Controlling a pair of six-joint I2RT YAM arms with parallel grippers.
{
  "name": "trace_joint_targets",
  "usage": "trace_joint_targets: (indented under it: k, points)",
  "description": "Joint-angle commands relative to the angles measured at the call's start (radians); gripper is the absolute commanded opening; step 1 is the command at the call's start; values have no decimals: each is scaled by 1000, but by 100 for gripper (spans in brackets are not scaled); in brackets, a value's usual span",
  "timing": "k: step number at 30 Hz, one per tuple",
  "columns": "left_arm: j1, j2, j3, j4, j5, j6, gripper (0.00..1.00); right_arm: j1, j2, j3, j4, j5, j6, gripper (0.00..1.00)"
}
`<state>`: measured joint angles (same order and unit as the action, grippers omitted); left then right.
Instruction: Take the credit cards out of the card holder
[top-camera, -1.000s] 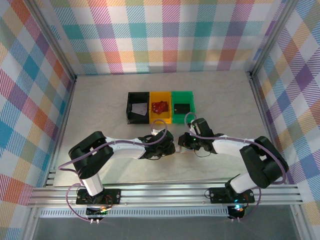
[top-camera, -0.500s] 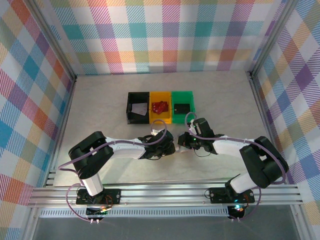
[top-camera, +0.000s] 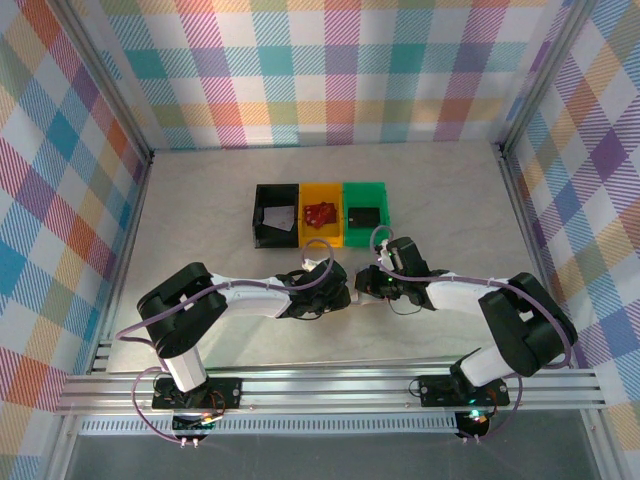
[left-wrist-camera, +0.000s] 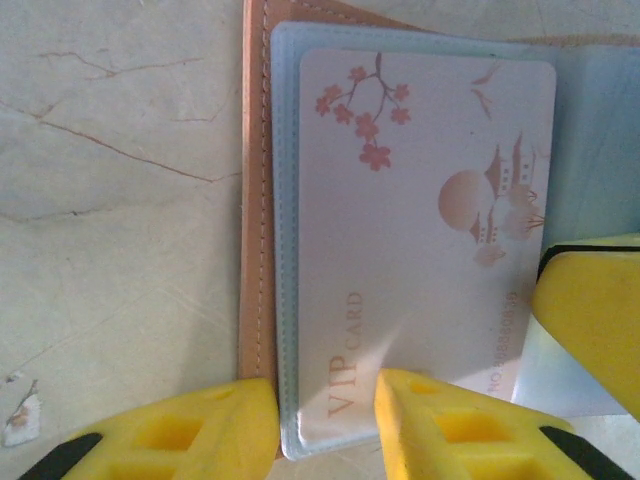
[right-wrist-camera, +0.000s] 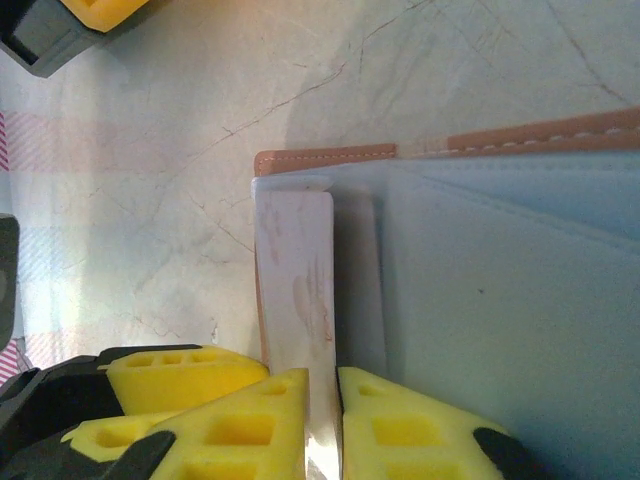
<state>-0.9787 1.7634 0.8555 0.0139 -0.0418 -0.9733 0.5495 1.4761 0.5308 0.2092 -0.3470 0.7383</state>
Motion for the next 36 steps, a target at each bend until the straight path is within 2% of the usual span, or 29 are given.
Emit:
trace_joint_targets:
  k: [1, 10, 20, 28, 36]
  points:
    - [-24, 173, -54, -44, 143, -7, 37, 29, -3, -22, -18, -138, -24, 17]
    - [-26, 163, -58, -45, 143, -7, 37, 29, -9, -46, -21, -143, -24, 20]
    - [-26, 163, -64, -42, 140, -8, 37, 27, -29, -54, -24, -135, -28, 14]
    - [-26, 163, -73, -36, 140, -13, 37, 6, -99, -74, -51, -116, -39, 15]
    - [-26, 166, -66, -39, 141, -13, 37, -2, -105, -83, -33, -146, -36, 15]
